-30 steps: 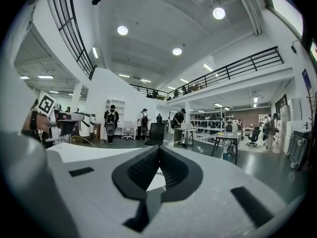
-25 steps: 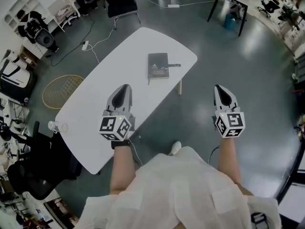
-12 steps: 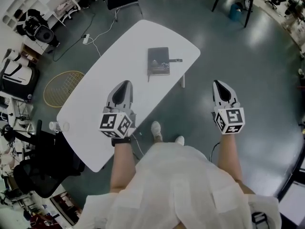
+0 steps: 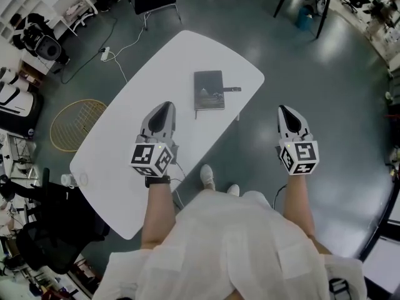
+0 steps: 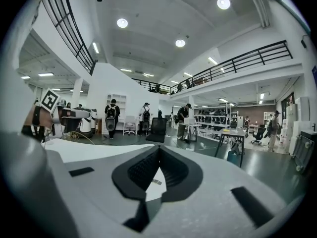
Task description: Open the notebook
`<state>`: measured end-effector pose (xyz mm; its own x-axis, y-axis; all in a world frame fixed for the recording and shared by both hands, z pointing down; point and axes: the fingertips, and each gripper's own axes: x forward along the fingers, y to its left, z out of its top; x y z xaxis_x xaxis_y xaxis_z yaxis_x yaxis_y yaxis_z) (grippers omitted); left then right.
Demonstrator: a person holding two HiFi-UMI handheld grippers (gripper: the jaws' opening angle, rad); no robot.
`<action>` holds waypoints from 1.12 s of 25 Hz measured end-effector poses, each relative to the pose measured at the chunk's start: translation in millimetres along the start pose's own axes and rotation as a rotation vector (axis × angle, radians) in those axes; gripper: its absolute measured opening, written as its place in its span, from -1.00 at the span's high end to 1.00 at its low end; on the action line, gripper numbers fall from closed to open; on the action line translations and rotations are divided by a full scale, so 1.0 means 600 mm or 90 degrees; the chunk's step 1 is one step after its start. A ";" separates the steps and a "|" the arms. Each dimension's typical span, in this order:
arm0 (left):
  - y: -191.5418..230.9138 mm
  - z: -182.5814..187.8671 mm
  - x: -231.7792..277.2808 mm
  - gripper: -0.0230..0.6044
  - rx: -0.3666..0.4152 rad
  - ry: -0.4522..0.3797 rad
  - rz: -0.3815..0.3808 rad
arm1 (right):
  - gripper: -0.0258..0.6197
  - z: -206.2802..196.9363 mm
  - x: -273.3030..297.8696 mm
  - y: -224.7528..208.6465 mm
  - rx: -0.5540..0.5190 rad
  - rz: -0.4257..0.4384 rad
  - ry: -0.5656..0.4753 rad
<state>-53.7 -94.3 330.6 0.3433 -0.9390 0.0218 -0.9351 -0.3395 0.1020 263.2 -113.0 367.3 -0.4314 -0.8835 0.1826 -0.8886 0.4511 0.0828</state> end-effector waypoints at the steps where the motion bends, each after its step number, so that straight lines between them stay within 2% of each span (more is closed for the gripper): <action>1: 0.011 0.000 0.008 0.86 0.000 -0.001 -0.003 | 0.91 0.003 0.013 0.003 -0.001 -0.003 -0.001; 10: 0.116 -0.011 0.071 0.86 -0.006 -0.007 -0.008 | 0.91 0.010 0.133 0.041 -0.008 -0.001 0.005; 17: 0.179 -0.049 0.112 0.86 -0.032 0.006 -0.025 | 0.91 -0.005 0.216 0.076 0.013 -0.005 0.009; 23: 0.182 -0.101 0.135 0.86 -0.041 0.041 -0.050 | 0.91 -0.047 0.269 0.110 0.025 0.006 0.037; 28: 0.189 -0.125 0.157 0.86 -0.050 0.057 -0.046 | 0.91 -0.071 0.309 0.124 0.025 0.024 0.054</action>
<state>-120.8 -217.1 419.1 0.4189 -0.9025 0.1002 -0.8993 -0.3970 0.1837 123.7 -237.9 448.9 -0.4517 -0.8512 0.2671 -0.8780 0.4773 0.0363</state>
